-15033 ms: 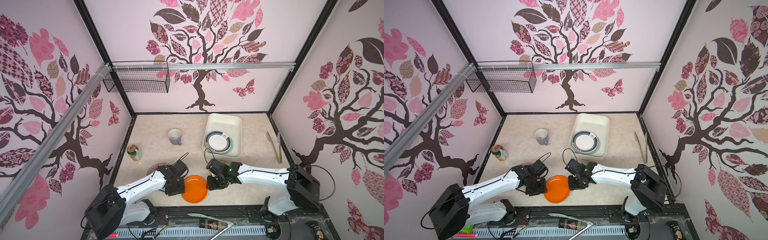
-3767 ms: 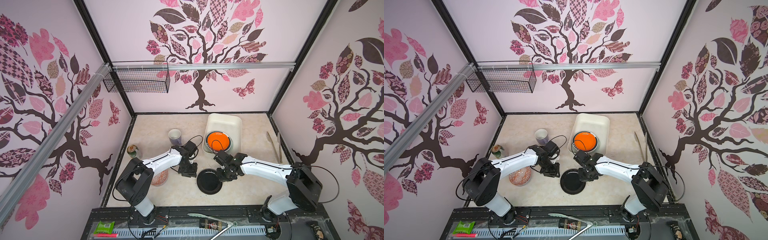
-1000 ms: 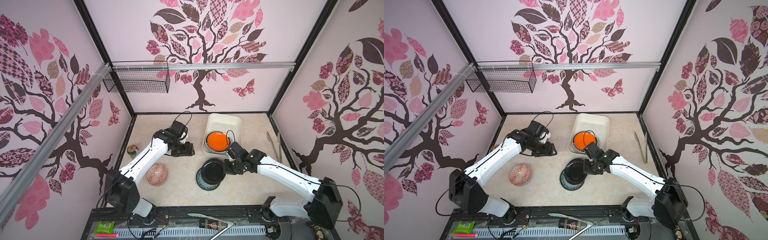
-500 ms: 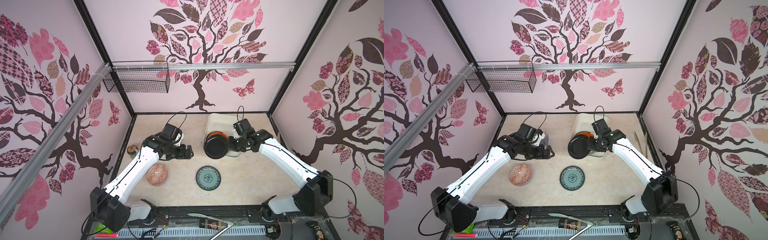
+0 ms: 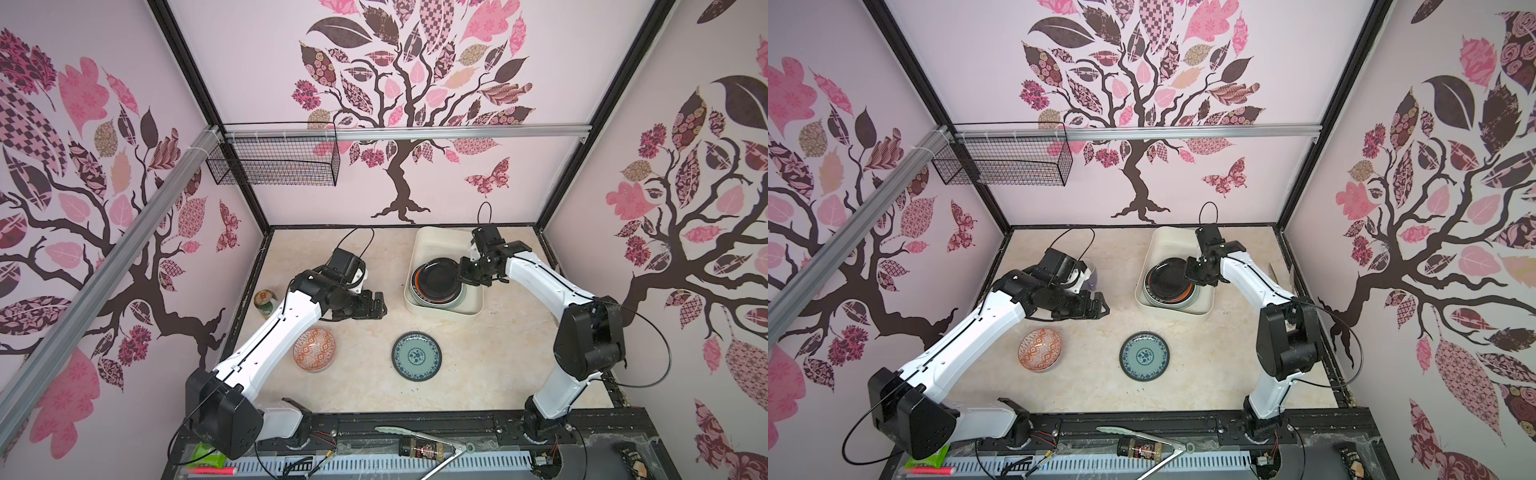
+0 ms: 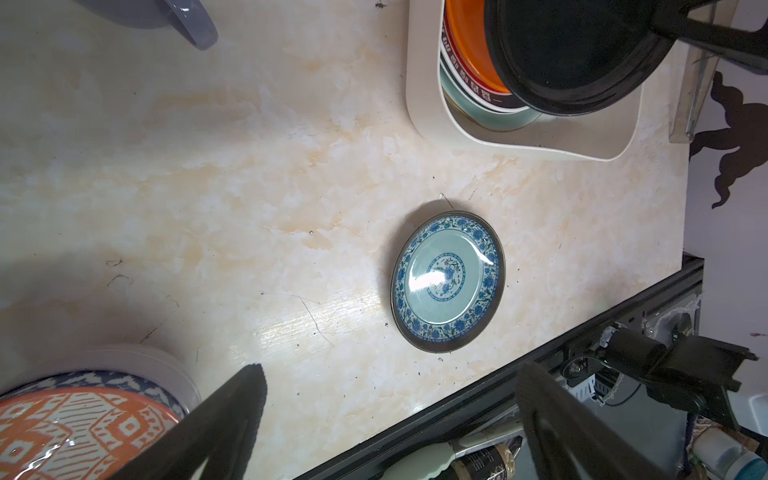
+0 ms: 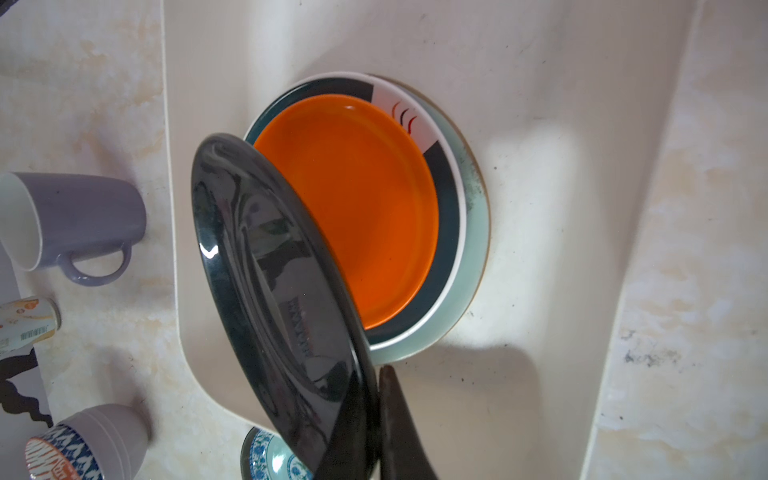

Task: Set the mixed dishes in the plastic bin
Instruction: 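Carry the black plate into the bin with the right gripper while the left draws back, then open the right gripper to release the black plate onto the stack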

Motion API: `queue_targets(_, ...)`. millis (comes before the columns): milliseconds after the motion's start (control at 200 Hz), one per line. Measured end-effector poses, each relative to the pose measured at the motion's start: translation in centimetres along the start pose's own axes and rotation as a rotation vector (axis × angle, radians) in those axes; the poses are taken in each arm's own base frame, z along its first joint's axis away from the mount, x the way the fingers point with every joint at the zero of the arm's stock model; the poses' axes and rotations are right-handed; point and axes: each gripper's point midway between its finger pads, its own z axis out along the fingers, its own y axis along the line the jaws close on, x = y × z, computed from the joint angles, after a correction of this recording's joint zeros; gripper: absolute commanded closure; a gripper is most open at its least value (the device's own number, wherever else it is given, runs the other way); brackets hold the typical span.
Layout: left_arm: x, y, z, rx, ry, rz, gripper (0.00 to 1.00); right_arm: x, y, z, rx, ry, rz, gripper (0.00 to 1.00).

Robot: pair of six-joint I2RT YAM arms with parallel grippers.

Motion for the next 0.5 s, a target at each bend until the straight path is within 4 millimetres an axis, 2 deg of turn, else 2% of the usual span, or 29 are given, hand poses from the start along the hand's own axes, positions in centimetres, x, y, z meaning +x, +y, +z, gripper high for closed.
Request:
queue_targets(175, 0.2, 0.2, 1.5, -0.003, 0.053, -0.013, 0.02, -1.6, -1.0, 2.0, -0.005, 0.015, 0.023, 0.97)
queue_targets(355, 0.4, 0.2, 2.6, 0.003, 0.087, -0.022, 0.02, -1.8, -0.5, 3.8, -0.042, 0.054, 0.025, 0.95)
queue_targets(415, 0.4, 0.2, 2.8, 0.005, 0.096, -0.024, 0.02, -1.5, -0.5, 4.3, -0.051, 0.071, 0.027, 0.89)
queue_targets(500, 0.4, 0.2, 3.1, 0.005, 0.104, -0.026, 0.02, -1.3, -0.3, 4.6, -0.063, 0.081, 0.029, 0.73)
